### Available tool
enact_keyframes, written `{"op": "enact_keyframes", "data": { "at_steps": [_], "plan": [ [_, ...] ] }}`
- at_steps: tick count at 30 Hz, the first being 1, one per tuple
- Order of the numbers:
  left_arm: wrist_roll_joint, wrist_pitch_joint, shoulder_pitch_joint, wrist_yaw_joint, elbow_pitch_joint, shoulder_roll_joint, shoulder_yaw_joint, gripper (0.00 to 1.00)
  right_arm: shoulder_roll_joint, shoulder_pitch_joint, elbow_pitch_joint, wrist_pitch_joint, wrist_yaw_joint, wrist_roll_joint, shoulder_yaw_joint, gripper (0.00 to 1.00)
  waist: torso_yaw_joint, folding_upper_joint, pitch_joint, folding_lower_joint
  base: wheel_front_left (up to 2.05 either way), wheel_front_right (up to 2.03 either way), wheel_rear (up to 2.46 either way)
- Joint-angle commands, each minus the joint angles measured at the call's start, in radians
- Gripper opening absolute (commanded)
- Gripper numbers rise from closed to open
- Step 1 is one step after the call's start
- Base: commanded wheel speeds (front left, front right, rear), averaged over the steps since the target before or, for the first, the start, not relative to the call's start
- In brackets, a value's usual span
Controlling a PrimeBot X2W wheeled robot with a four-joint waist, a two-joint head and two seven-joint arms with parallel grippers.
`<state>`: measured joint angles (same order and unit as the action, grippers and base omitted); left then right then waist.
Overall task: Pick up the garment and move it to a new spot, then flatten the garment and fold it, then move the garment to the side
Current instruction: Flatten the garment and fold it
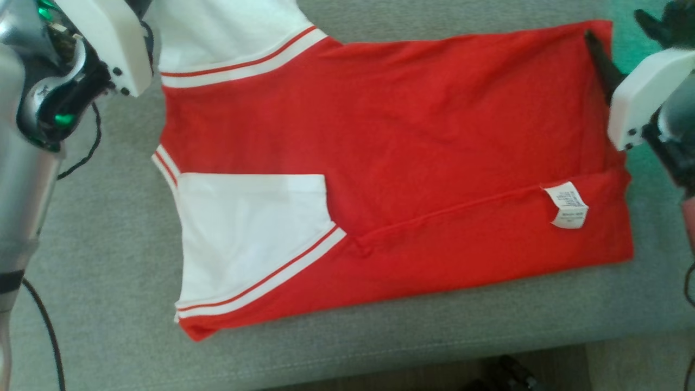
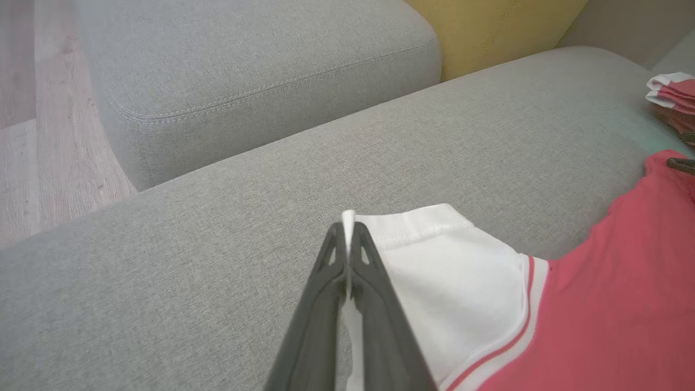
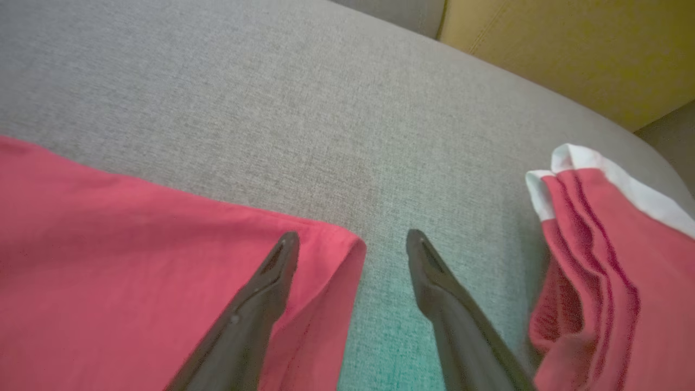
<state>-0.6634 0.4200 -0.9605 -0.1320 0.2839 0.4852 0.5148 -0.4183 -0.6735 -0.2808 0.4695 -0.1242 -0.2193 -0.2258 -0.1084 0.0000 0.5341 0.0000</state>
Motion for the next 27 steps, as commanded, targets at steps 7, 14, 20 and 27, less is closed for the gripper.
{"op": "enact_keyframes", "data": {
  "at_steps": [7, 14, 20, 27],
  "plan": [
    [-0.012, -0.040, -0.007, 0.001, -0.057, 0.024, -0.016, 0.00, -0.075, -0.054, -0.049, 0.123, -0.007, -0.090, -0.060, 0.52, 0.048, 0.0000, -0.001, 0.0000, 0.00, 0.00, 0.00],
    [-0.016, -0.072, -0.007, 0.001, -0.061, 0.018, -0.009, 0.00, -0.090, -0.083, -0.077, 0.134, -0.007, -0.138, -0.078, 0.00, 0.057, 0.0000, -0.006, 0.0000, 0.00, 0.00, 0.00],
    [-0.012, -0.124, 0.006, 0.007, -0.064, 0.017, -0.021, 0.00, -0.080, -0.098, -0.094, 0.031, -0.007, -0.120, -0.060, 0.00, 0.056, 0.0000, -0.027, 0.0000, 0.00, 0.00, 0.00],
    [-0.021, -0.236, 0.088, 0.036, -0.123, 0.033, -0.068, 0.00, -0.056, -0.073, -0.115, -0.131, -0.007, -0.098, -0.038, 0.00, 0.047, 0.0000, -0.090, 0.0000, 0.00, 0.00, 0.00]
  ]
}}
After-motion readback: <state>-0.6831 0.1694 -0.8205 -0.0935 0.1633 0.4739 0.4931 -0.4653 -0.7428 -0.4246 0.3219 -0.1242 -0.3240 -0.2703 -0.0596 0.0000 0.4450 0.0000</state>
